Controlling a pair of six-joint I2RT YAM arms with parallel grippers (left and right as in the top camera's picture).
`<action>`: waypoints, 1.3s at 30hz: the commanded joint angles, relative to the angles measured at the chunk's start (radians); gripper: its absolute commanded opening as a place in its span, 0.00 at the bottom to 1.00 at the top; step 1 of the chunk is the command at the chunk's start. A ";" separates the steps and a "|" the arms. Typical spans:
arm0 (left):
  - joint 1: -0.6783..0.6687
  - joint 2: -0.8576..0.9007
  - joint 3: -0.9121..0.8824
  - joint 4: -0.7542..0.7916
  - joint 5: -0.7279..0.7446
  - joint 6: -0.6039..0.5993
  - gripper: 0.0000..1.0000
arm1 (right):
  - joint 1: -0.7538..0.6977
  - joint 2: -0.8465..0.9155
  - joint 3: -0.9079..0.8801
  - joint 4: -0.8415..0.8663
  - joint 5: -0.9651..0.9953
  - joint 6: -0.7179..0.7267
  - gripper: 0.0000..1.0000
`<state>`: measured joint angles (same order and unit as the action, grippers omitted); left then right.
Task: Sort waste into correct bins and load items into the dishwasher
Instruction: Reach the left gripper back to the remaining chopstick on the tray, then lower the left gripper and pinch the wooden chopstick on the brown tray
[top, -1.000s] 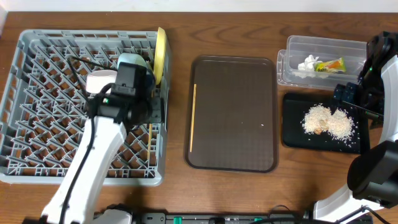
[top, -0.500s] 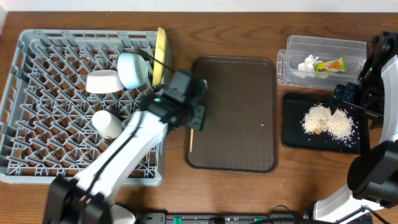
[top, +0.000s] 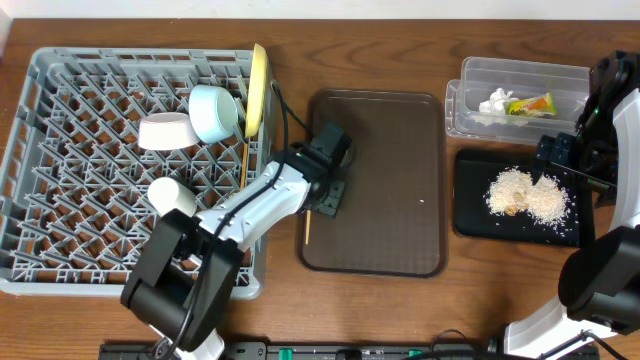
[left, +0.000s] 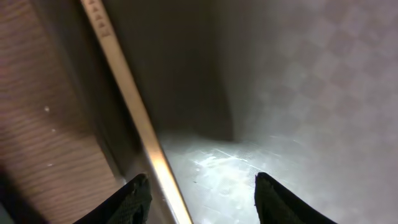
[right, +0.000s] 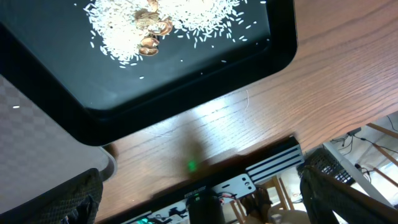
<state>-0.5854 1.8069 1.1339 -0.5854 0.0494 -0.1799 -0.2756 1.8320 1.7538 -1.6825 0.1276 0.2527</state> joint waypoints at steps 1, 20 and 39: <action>0.000 0.008 0.011 0.006 -0.063 -0.064 0.56 | -0.006 0.006 0.005 0.000 0.002 0.004 0.99; -0.010 0.015 -0.012 0.065 -0.062 -0.193 0.56 | -0.006 0.006 0.005 -0.002 -0.004 0.003 0.99; -0.010 0.148 -0.012 0.068 -0.058 -0.193 0.38 | -0.006 0.006 0.005 -0.004 -0.005 0.001 0.99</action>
<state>-0.5983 1.8969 1.1397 -0.5056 -0.0105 -0.3737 -0.2756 1.8320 1.7538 -1.6836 0.1265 0.2523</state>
